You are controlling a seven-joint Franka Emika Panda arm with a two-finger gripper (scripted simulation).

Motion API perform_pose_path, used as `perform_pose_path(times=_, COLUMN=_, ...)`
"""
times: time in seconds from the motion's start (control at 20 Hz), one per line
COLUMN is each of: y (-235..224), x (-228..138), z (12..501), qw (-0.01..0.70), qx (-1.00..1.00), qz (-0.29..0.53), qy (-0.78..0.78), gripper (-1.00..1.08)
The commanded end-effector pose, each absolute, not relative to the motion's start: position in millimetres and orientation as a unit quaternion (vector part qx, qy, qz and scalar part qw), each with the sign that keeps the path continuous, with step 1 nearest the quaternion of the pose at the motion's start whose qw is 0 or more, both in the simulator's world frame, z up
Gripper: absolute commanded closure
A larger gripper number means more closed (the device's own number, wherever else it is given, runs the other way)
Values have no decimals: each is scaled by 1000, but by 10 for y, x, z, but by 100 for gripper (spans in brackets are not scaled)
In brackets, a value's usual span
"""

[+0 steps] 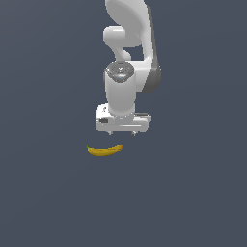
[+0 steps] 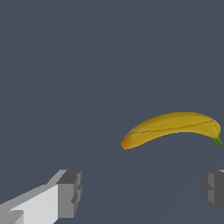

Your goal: Pick up the object and move it to a goal position.

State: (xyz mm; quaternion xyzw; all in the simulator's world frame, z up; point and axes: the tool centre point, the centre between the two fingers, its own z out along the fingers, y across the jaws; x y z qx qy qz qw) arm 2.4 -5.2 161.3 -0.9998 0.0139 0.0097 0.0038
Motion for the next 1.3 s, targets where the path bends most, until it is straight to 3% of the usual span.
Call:
perform_pose_path(times=0.0, y=-52, x=24, z=1613, qw=4, qx=-1000, qz=10, qy=14, gripper=-92)
perform_pose_path(times=0.55, y=-32, x=199, z=1981, qw=-2, qx=-1000, qz=-28, qy=3, gripper=-92)
perform_pose_path(times=1.25, y=-96, x=197, z=1857, qw=3, qx=-998, qz=-23, qy=65, gripper=-92)
